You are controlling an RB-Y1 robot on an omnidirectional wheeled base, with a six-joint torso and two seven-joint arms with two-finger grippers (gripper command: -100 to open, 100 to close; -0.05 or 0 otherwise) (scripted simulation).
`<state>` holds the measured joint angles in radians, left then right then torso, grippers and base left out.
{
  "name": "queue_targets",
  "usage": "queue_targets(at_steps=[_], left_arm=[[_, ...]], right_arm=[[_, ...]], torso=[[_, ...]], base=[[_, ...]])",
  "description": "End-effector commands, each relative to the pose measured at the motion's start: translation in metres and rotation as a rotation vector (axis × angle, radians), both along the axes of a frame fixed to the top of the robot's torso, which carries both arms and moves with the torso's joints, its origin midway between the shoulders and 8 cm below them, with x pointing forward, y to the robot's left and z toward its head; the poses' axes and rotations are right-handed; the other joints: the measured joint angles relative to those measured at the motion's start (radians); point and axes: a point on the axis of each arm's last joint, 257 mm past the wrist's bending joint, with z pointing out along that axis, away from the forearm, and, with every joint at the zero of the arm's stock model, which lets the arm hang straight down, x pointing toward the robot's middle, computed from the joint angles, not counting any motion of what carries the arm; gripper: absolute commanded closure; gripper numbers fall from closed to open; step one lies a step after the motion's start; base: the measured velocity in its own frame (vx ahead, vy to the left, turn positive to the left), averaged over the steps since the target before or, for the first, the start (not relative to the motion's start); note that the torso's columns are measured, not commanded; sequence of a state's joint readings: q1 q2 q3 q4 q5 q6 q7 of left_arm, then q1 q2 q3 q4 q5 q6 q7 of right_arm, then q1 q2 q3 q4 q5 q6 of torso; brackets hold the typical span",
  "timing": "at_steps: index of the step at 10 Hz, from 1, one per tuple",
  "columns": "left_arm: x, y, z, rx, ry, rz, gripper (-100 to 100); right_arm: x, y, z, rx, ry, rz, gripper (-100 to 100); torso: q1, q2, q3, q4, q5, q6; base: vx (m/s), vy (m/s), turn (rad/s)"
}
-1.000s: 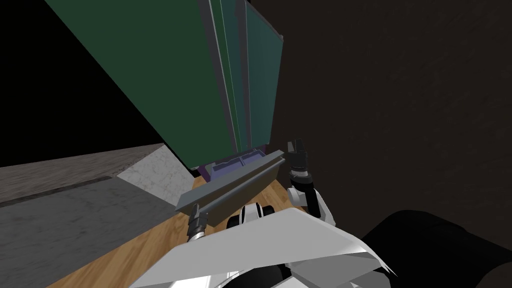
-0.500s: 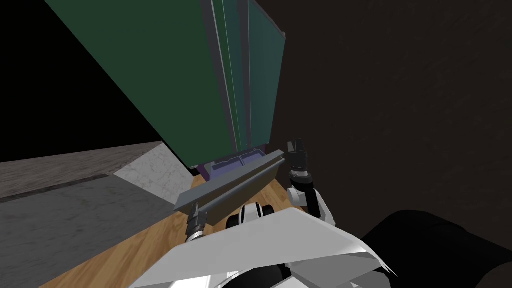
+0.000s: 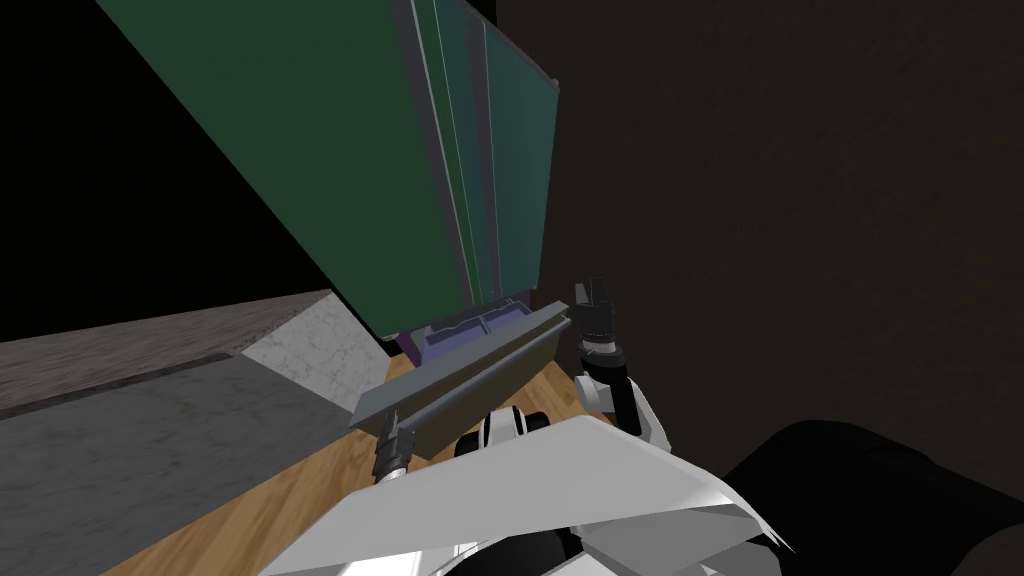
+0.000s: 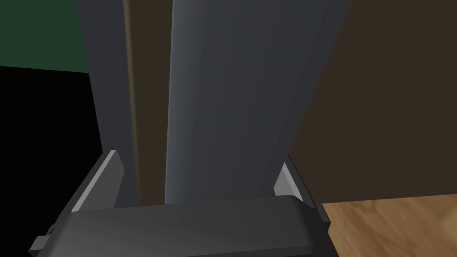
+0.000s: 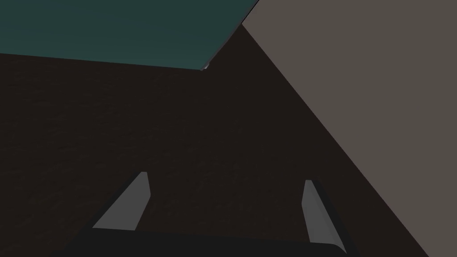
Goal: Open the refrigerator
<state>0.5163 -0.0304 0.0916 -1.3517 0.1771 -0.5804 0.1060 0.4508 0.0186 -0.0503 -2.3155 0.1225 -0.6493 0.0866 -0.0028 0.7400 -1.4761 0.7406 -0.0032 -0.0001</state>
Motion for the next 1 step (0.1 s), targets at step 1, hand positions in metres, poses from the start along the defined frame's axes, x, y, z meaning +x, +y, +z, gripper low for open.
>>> queue_targets(at_steps=[1], left_arm=[[-0.0007,-0.0002,-0.0012,-0.001,0.003,0.000,0]], right_arm=[[0.0000,0.0000,0.0000,0.000,0.000,0.000,0]], torso=[[0.001,-0.001,0.000,-0.001,0.001,0.000]], base=[[0.000,0.000,0.000]])
